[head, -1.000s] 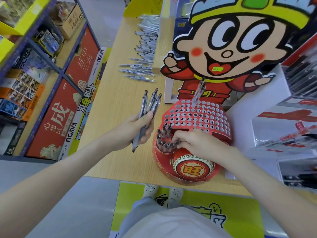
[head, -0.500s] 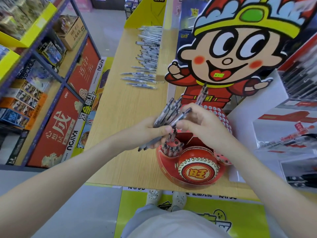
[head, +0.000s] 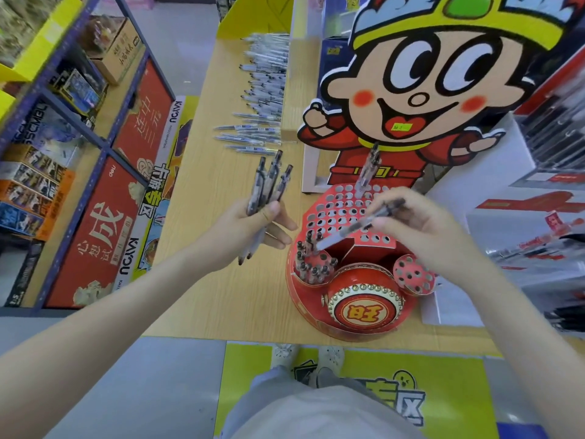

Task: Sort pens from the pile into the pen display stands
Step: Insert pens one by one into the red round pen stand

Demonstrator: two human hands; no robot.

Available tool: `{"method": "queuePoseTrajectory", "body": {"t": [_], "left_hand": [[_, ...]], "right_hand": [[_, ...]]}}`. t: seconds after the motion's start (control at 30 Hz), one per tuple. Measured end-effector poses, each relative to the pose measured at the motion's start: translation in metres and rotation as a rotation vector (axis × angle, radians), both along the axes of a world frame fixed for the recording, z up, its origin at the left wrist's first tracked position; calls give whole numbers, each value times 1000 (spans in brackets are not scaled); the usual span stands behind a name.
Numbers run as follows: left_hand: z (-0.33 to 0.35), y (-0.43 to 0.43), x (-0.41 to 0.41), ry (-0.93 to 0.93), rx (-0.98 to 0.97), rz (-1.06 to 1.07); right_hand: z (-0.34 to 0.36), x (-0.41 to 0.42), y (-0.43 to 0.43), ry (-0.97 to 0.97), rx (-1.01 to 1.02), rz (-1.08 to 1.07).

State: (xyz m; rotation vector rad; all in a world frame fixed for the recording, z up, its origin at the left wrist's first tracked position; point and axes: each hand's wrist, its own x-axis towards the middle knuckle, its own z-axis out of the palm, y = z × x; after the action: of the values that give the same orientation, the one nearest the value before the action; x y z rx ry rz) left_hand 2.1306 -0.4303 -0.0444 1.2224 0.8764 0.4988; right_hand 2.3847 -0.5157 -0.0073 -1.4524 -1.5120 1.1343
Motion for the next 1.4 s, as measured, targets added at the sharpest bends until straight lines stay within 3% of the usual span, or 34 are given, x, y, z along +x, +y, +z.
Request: {"method": "queuePoseTrajectory", "body": {"t": [0.23, 0.37, 0.9, 1.03, 1.23, 1.4], "left_hand": [[-12, -2, 0, 21, 33, -29], [-16, -2, 0, 25, 11, -19], [-11, 6, 3, 28, -8, -30], [-3, 8, 5, 43, 2, -79], [19, 7, 14, 65, 51, -171], [30, 3, 22, 68, 40, -256]], "right_hand": [[-22, -4, 1, -327, -7, 43], [-34, -8, 2, -514, 56, 190], [-53, -24, 14, -626, -101, 385], [-34, -25, 18, -465, -73, 321], [0, -45, 33, -122, 34, 39], [6, -52, 35, 82, -10, 59]]}}
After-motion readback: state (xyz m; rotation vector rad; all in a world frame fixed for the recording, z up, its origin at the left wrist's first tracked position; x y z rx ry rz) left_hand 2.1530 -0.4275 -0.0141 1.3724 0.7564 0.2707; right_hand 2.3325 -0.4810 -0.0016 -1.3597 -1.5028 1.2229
